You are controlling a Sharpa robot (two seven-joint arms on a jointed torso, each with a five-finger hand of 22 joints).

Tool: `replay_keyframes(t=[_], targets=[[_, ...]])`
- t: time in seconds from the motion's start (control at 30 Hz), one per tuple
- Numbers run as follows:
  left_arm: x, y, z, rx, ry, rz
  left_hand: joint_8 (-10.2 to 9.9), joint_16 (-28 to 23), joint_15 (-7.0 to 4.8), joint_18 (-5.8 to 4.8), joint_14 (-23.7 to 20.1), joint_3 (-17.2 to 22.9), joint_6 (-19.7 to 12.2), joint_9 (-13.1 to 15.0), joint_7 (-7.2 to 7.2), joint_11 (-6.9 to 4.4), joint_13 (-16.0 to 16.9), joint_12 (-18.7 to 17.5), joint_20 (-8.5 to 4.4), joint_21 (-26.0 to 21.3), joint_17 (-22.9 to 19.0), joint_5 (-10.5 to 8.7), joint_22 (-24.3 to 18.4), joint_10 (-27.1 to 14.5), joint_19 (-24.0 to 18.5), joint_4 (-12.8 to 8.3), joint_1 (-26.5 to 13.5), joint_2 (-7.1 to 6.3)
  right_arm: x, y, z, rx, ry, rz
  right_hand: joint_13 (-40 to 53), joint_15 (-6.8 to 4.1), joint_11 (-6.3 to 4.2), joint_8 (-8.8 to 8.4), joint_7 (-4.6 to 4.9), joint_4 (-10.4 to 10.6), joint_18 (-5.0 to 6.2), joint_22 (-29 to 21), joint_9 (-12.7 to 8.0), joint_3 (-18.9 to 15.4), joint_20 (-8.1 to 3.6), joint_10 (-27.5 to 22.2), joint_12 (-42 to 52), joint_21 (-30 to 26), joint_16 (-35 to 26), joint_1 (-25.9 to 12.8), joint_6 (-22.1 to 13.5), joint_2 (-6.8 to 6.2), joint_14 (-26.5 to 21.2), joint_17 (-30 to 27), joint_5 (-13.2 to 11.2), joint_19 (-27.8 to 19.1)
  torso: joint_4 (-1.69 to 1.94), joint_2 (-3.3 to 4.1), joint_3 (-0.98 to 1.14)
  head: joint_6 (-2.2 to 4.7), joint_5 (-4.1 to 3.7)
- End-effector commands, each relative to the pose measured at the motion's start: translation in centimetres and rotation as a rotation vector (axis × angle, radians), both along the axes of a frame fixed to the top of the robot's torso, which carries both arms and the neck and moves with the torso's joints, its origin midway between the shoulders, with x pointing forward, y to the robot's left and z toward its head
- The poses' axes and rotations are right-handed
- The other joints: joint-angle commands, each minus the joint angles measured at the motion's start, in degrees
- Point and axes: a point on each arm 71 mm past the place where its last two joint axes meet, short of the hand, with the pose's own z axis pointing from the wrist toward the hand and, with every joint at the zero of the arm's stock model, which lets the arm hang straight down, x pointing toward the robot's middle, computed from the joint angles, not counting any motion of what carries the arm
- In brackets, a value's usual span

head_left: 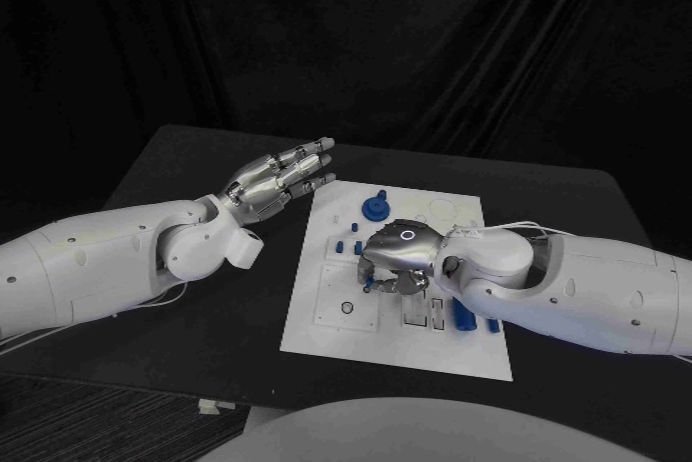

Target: Assemble the parts on the task board

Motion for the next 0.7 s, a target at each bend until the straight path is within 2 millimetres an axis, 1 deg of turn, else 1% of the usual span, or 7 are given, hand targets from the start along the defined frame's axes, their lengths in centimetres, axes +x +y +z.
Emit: replay_keyframes(t=[0.03,0.7], targets=[[-0.05,-0.16,0.0,-0.014,-0.001,-0.008,0.3,-0.2,0.33,0.72,-0.1,0.0,0.4,0.1,0.06,0.23,0.1,0.4,0.3,0.1,-0.1,0.21,0.0,0.0,-0.1,-0.2,0.1,0.34,-0.14,-0.03,-0.26,-0.012,0.003,0.0,0.0,-0.17,-0.16,-0.31,-0.14,-0.3,0.45,4.4,-0.1,0.0,-0.05,0.7,0.4,-0.2,-0.3,0.1,-0.3,0.23,-0.3,-0.1,0.2,-0.5,0.01,0.01,0.0,-0.01,0.18],[0.08,-0.19,-0.15,-0.01,0.001,-0.007,0.5,-0.2,0.34,0.72,-0.1,0.0,0.9,0.2,0.17,0.33,0.1,0.5,0.3,0.2,0.0,0.38,0.2,0.0,0.1,-0.5,0.2,0.44,-0.36,0.02,-0.9,-0.019,0.018,-0.005,0.1,-0.19,-0.21,-0.42,-0.15,-0.3,0.5,4.3,-0.1,-0.1,-0.05,1.0,0.5,-0.6,-0.6,-0.1,-0.4,0.22,-0.4,-0.3,0.1,-0.7,0.01,0.0,0.0,-0.01,0.21]])
